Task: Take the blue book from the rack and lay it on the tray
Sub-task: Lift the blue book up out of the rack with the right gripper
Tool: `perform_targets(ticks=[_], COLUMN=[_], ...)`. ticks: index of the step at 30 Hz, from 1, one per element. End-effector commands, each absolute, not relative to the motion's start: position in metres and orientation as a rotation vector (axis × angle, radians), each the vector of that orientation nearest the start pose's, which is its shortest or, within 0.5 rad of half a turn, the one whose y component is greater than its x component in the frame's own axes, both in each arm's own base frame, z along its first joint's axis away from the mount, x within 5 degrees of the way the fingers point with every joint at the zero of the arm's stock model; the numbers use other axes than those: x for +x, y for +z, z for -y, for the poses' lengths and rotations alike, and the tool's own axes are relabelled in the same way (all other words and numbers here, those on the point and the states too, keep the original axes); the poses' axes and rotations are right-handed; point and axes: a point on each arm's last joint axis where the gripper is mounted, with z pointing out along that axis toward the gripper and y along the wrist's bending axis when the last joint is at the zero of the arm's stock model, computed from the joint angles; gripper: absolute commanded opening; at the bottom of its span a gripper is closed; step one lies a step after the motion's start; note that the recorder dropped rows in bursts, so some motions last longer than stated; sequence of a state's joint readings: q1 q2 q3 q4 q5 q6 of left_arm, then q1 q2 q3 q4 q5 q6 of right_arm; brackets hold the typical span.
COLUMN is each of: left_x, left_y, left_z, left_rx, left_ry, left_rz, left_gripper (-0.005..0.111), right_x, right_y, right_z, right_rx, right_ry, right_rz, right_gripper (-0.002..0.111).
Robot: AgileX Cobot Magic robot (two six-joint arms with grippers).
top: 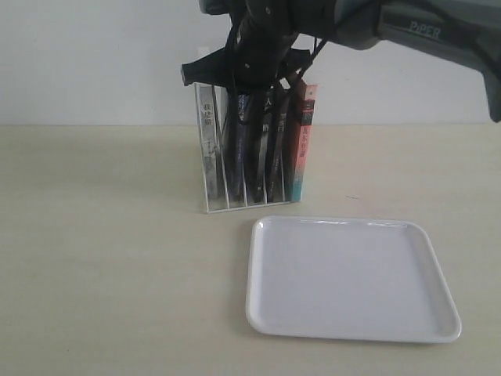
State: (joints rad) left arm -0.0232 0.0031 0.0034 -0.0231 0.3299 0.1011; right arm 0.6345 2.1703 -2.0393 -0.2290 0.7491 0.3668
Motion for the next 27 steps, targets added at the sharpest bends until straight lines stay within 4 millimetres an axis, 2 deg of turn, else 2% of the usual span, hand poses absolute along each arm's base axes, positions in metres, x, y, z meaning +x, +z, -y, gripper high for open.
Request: perform_targets(ticks=[1,7,10,13,27], left_x=[0.054,0.054,0.054,0.054,0.054], left_y=[0.185,0.185,0.185,0.185,0.185], left_z=[0.002,0.002,0.002,0.002,0.002], left_rx=[0.097,0.097,0.097,0.097,0.097], left_ry=[0.035,0.035,0.035,0.035,0.035], left_rz=[-1.795,-1.795,-1.795,-1.795,-1.795], left_gripper=[0.005,0.005,0.005,0.005,0.005], right_x=[0.405,0.381,0.371,0.367,0.366], right_y=[0.342,0.403,0.422,0.429,0.426], right_z=[-0.273,-0.256,-0.249,-0.246,-0.245], right_rx=[-0.421,-0.389,-0.378,-0.375,-0.382], right_ry=[0.241,0.297,0.311,0.312,0.292], right_rz=[-2.15,-2.006,-1.966,-1.959,-1.988], right_gripper=[0.0,0.0,0.0,0.0,0.0])
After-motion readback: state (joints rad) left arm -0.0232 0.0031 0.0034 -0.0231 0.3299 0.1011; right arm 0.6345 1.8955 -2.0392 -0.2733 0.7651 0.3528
